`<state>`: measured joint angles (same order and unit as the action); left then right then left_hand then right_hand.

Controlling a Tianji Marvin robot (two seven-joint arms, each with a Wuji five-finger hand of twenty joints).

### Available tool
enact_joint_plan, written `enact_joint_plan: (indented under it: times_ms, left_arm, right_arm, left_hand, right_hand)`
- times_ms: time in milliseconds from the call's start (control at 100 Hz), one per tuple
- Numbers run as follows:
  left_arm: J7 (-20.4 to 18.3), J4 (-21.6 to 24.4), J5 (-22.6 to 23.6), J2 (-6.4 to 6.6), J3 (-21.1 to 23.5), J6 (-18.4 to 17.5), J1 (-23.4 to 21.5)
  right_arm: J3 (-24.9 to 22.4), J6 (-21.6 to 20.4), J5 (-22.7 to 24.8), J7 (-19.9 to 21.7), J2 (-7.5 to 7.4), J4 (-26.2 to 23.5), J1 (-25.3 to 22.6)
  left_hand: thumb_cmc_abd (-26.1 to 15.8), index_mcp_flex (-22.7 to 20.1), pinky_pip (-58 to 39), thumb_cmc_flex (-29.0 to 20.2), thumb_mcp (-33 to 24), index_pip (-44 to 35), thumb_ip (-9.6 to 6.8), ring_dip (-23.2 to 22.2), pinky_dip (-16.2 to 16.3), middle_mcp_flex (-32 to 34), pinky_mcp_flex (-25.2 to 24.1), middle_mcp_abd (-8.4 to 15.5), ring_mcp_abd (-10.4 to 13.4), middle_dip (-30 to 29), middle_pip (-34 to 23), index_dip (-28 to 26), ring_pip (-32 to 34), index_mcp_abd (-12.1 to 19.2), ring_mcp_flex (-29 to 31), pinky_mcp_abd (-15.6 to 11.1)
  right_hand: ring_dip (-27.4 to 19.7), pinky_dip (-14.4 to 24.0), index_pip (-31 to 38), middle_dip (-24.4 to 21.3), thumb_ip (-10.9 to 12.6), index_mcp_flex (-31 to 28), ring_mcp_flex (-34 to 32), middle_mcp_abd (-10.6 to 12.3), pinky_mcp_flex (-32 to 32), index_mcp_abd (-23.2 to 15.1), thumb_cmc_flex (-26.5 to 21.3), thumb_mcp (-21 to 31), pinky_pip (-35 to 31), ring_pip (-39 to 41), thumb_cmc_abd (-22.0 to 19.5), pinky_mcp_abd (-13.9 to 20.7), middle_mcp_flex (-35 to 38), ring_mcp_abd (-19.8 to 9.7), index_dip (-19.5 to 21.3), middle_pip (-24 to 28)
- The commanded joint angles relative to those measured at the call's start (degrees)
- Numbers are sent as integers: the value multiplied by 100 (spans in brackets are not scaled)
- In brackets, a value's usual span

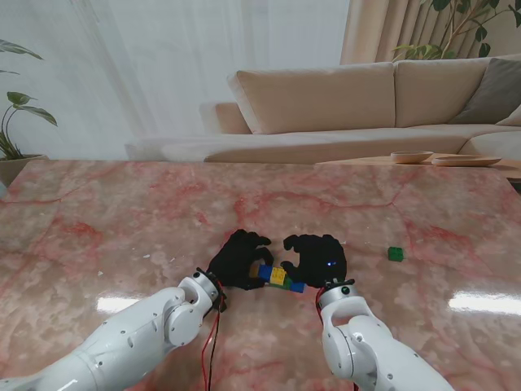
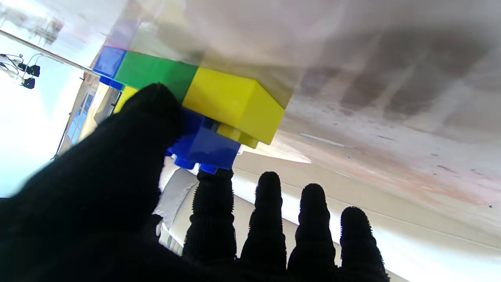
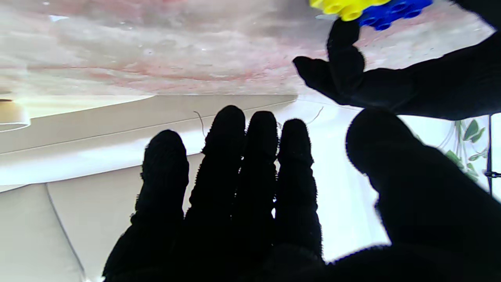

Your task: Build a two-level staggered structure with toy bricks

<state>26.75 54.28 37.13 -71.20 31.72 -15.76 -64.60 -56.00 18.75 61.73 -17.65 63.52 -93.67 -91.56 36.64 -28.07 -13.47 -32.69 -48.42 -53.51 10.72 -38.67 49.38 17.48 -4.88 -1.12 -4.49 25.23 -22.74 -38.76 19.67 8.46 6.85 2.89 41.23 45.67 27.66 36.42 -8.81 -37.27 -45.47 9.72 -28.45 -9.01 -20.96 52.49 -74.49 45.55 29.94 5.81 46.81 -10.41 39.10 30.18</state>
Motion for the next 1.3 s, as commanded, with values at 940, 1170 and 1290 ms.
enact_joint_plan:
  times_ms: [940,1170,1290]
  left_arm:
    - [13,-355,38,-5,-111,170,-327]
    - [61,-377,29,-33,-116,177,-295]
    - [67,-411,0,-51,-126,168,-278]
  right_arm:
    - [-1809,134,733,2327,-284,-498,-311]
    - [-1990,167,684,2766,-332,-227,-167]
    - [-2014,380,646,2962,-349,-40,-66]
  left_hand:
    - [-26,-152,-19,-32,-121,-63,16,-3,135,241,-57,96,-100,25,4,321,4,189,115,-9]
    - [-25,-152,-14,-2,-145,-30,2,4,130,238,-57,87,-106,18,23,309,-11,175,112,-4]
    - [-31,-145,-12,8,-160,-8,-6,5,129,238,-57,89,-102,16,30,303,-14,161,115,-5]
  right_hand:
    - [-1279,-486,-1188,-871,309,1341,1801,-397,1476,754,369,-578,2924,-2136,-299,-454,-1968,365,-455,-771]
    - [-1488,-483,-1425,-1030,314,1657,1981,-519,1544,987,433,-732,3141,-2481,-319,-473,-2286,447,-536,-930]
    - [-1492,-457,-1634,-1060,347,2020,2186,-690,1685,1303,544,-992,3250,-2521,-382,-424,-2666,499,-573,-935]
